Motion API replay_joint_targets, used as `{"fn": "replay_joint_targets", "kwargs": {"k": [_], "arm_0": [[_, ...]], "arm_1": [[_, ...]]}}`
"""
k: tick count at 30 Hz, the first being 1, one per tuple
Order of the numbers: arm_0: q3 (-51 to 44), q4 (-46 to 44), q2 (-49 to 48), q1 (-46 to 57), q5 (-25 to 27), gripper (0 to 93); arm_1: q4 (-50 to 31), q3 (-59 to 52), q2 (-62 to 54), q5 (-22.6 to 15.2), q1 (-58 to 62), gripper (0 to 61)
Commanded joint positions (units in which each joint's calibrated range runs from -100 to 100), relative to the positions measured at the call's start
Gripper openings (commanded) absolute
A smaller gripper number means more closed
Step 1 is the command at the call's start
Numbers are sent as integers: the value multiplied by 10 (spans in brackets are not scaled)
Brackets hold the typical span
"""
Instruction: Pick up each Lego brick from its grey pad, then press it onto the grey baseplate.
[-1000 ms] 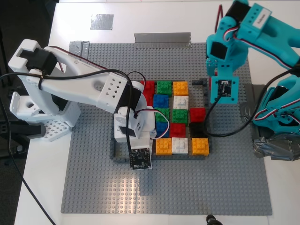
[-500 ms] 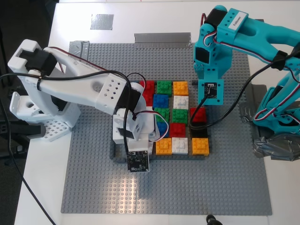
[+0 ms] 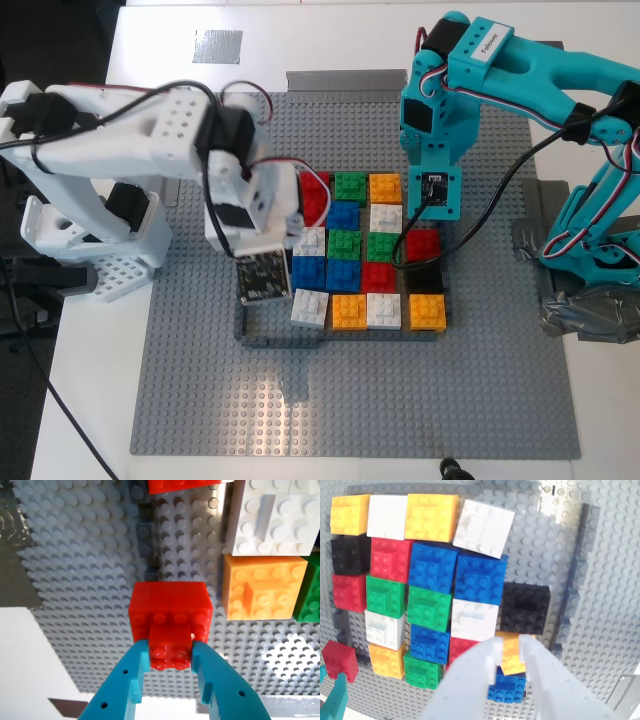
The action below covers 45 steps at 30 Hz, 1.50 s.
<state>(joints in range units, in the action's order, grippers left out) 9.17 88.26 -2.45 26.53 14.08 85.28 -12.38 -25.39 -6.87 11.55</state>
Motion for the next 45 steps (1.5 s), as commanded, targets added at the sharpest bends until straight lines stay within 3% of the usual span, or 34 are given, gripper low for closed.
{"fn": "replay_joint_targets", "kwargs": {"k": [1, 12, 19, 26, 36, 45], "arm_0": [[-39, -1, 3, 0, -2, 0], [-38, -2, 12, -24, -9, 0], [-36, -7, 12, -36, -13, 0], [-31, -23, 13, -36, -13, 0], [-29, -24, 14, -33, -12, 0], [-28, -23, 14, -30, -11, 0]], "arm_1": [[70, 40, -87, 16, -36, 2], [132, 6, -212, 36, -209, 2], [94, 6, -215, 50, -358, 2], [7, -14, -206, 57, -485, 2], [-21, 84, -77, 75, -640, 2], [-16, 243, 92, 113, -719, 2]]}}
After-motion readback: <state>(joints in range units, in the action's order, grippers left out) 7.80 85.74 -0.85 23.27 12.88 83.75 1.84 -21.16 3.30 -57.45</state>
